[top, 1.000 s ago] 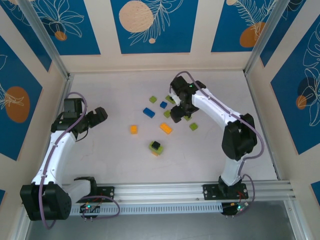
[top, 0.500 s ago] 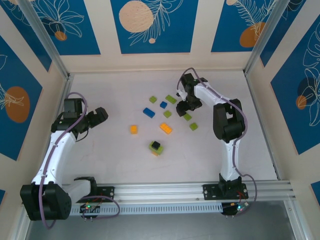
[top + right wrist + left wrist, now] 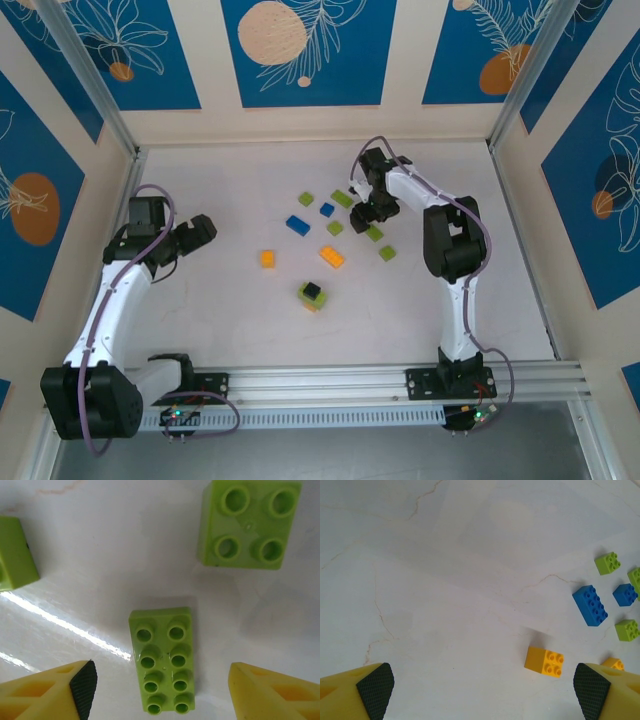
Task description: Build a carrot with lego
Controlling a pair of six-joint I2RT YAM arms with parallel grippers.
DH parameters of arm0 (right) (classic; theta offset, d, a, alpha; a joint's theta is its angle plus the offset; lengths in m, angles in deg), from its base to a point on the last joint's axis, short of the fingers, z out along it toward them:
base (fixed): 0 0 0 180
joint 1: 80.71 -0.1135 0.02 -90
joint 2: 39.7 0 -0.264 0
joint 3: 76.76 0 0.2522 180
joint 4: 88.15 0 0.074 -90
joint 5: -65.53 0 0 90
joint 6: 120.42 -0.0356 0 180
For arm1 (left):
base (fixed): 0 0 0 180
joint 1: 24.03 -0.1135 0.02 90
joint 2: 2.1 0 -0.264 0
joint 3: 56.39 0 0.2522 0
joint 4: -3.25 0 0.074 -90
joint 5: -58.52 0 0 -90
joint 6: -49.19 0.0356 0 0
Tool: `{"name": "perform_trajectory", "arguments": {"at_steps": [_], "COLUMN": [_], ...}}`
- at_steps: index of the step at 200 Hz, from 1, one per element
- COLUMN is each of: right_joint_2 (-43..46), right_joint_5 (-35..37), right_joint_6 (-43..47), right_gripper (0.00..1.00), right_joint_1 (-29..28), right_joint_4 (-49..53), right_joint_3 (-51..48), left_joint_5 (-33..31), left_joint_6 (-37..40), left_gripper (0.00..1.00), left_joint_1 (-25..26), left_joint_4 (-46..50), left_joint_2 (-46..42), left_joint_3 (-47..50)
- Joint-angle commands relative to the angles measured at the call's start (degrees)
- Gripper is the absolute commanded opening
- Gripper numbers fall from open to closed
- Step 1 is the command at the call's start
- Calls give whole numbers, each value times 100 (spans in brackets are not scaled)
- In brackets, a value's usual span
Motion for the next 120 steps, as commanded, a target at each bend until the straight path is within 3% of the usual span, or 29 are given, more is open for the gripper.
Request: {"name": "perform_trajectory", "arguments": {"at_steps": [1, 43, 120], "right_joint_2": [-47, -176, -304], "right_joint_5": [-162, -186, -179], "right_joint_6": [79, 58, 55], "right_gripper": [70, 58, 53], "right_joint_1": [-17, -23, -57], "right_joint_4": [10, -67, -125], "right_joint_3": [-181, -265, -292], "left_joint_5": [137, 122, 111], "left_joint_6": [85, 101, 111], "left_gripper": [95, 95, 95], "left_joint_1": [-33, -31, -33], "left_joint_4": [-72, -42, -19], "left_joint_2": [42, 30, 56], "left_joint_3": [41, 41, -16]}}
